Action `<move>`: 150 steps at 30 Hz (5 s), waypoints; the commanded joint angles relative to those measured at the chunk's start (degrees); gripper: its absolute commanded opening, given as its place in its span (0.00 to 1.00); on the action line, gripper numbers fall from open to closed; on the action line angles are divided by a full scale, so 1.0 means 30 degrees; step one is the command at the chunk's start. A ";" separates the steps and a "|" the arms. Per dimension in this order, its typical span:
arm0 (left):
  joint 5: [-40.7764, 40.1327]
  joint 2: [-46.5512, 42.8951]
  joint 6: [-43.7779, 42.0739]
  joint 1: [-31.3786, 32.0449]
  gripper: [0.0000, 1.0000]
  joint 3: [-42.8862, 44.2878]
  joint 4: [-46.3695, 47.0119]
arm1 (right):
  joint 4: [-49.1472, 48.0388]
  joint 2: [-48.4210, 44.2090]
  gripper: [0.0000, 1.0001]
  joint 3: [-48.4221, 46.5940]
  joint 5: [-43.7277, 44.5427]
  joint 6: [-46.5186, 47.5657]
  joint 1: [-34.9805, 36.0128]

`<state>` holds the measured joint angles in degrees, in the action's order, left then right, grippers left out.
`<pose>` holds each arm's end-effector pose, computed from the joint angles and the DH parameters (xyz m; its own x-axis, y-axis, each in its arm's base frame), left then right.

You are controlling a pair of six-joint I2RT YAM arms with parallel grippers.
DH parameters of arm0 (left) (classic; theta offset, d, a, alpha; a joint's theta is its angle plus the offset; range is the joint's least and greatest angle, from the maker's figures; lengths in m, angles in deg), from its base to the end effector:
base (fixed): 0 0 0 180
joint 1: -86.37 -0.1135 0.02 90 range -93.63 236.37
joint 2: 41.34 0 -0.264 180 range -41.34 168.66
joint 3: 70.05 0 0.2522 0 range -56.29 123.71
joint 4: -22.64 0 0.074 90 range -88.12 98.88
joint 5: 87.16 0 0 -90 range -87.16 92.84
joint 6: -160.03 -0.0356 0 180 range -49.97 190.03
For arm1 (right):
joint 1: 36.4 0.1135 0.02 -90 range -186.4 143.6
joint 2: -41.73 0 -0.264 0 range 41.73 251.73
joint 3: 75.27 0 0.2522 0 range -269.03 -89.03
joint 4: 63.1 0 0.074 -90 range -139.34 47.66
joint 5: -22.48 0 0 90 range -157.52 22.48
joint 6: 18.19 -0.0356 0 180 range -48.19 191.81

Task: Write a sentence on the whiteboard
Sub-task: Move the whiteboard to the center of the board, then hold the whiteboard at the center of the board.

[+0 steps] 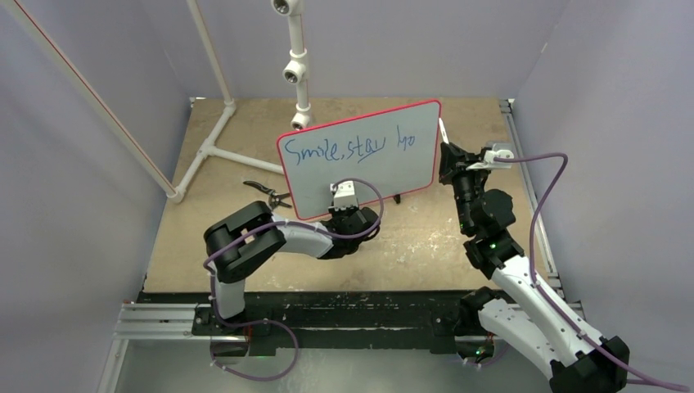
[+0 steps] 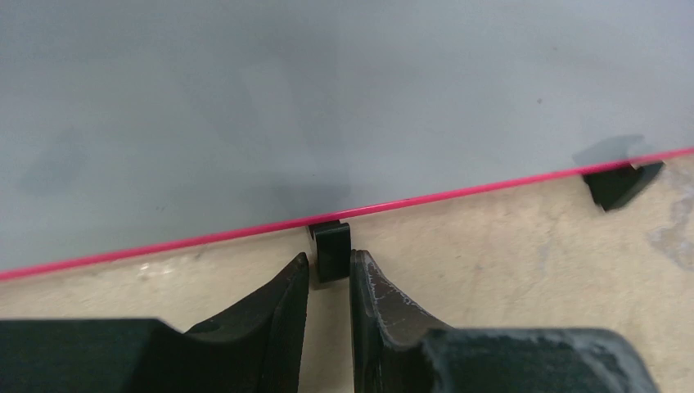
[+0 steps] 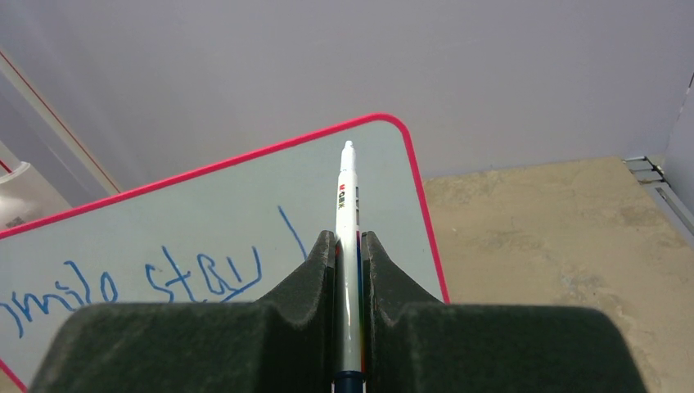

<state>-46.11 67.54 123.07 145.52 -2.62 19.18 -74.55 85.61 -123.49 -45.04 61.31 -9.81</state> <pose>0.2094 -0.2982 0.1276 -0.4493 -0.2711 -0.8513 -0.1150 0.9625 -0.2458 0.1707 0.0702 0.3447 0.2238 0.3003 -0.9272 -0.1275 0.9522 0.2777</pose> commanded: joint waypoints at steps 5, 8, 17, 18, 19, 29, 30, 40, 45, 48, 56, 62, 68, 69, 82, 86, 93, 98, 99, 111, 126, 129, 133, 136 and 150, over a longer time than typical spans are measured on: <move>-0.1715 -0.1175 -0.1432 -0.0207 0.26 -0.0766 -0.0867 | -0.0359 0.0084 0.00 0.0007 -0.0236 -0.0076 0.0007; -0.1708 -0.0874 -0.1791 -0.0298 0.26 -0.0713 -0.0591 | -0.0349 -0.0070 0.00 0.0047 -0.0228 -0.0073 0.0007; -0.2255 -0.1007 -0.1996 -0.0383 0.00 -0.0386 -0.1878 | -0.0098 -0.0610 0.00 0.0025 -0.0300 -0.0146 -0.0006; -0.2298 -0.1220 -0.1769 -0.0383 0.00 -0.0511 -0.2296 | -0.0056 -0.0733 0.00 -0.0010 -0.0372 -0.0156 -0.0014; -0.2322 -0.1503 -0.1591 -0.0383 0.00 -0.0762 -0.2546 | 0.0037 -0.0808 0.00 -0.0048 -0.0440 -0.0183 -0.0008; -0.2806 -0.4571 0.0237 0.0060 0.00 -0.3533 -0.4602 | 0.0844 -0.2717 0.00 -0.0173 -0.5676 -0.1208 0.0014; -0.2850 -0.4727 0.0462 0.0141 0.00 -0.3695 -0.4746 | 0.0860 -0.3078 0.00 -0.0108 -0.6548 -0.1263 -0.0008; -0.2748 -0.5927 0.2345 0.1194 0.00 -0.4479 -0.6219 | 0.2197 -0.4851 0.00 0.0280 -1.1519 -0.1523 0.0011; -0.1732 -0.7283 0.1301 0.1229 0.14 -0.4775 -0.6135 | 0.3447 -0.5454 0.00 0.0315 -1.0972 -0.1520 0.0003; -0.1019 -0.8223 0.0920 0.1229 0.33 -0.5000 -0.6318 | 0.4075 -0.5879 0.00 0.0393 -1.0481 -0.1313 -0.0013; 0.1436 -1.1808 -0.0884 0.1229 0.60 -0.5253 -0.7215 | 0.4463 -0.6561 0.00 0.0925 -0.8314 -0.1148 -0.0012; 0.6479 -1.3262 -0.4796 0.1201 0.65 -0.2828 -0.8634 | 0.4375 -0.4897 0.00 0.1036 -0.8589 -0.0949 -0.0012; 1.0564 -1.1754 -1.0338 0.0203 0.68 0.4221 -1.2459 | 0.3704 -0.3266 0.00 0.1451 -0.8969 -0.0709 0.0009; 1.0851 -1.1327 -1.1447 0.0002 0.68 0.5911 -1.2872 | 0.3576 -0.3022 0.00 0.1534 -0.9011 -0.0666 0.0006; 1.8461 -0.5212 -1.9360 -0.4006 0.71 1.6589 -1.3824 | 0.1505 -0.2640 0.00 0.3057 -0.8752 -0.0601 0.0003; 2.0268 -0.3839 -2.0191 -0.5283 0.71 1.8190 -1.4015 | 0.1373 -0.2609 0.00 0.3111 -0.9309 -0.0446 0.0012; 2.1003 -0.3017 -2.0739 -0.6055 0.72 1.9299 -1.3887 | 0.1607 -0.2293 0.00 0.2927 -0.9545 -0.0221 -0.0002; 2.2383 -0.2515 -2.0609 -0.6531 0.71 1.9217 -1.4083 | 0.2041 -0.1793 0.00 0.2634 -0.9312 -0.0191 0.0014; 2.2517 -0.2441 -2.0572 -0.6593 0.70 1.9140 -1.4123 | 0.2119 -0.1706 0.00 0.2590 -0.9299 -0.0165 0.0014; 2.1657 -0.3104 -2.0251 -0.6681 0.58 1.6082 -1.1818 | 0.2155 -0.0872 0.00 0.2353 -0.9279 -0.0088 -0.0001; 2.2216 -0.3275 -2.0343 -0.6857 0.43 1.5431 -1.1550 | 0.1079 0.0359 0.00 0.2142 -0.8812 0.0042 -0.0001; 2.2308 -0.3276 -2.0354 -0.6885 0.42 1.5428 -1.1519 | 0.0845 0.0623 0.00 0.2082 -0.8757 0.0073 -0.0002; 2.2450 -0.3261 -2.0363 -0.6938 0.42 1.5432 -1.1482 | 0.1005 0.0867 0.00 0.2027 -0.8572 0.0047 0.0000; 2.2525 -0.3227 -2.0359 -0.6986 0.41 1.5437 -1.1455 | 0.1379 0.0899 0.00 0.2049 -0.8548 -0.0054 0.0022; 2.2736 -0.3305 -2.0198 -0.7260 0.41 1.5372 -1.1250 | 0.4027 0.1331 0.00 0.2036 -0.8939 -0.0839 0.0058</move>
<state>21.47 59.54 61.87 124.23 44.31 -14.54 -65.13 88.82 -115.38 -72.58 59.76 -9.76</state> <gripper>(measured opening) 0.415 0.115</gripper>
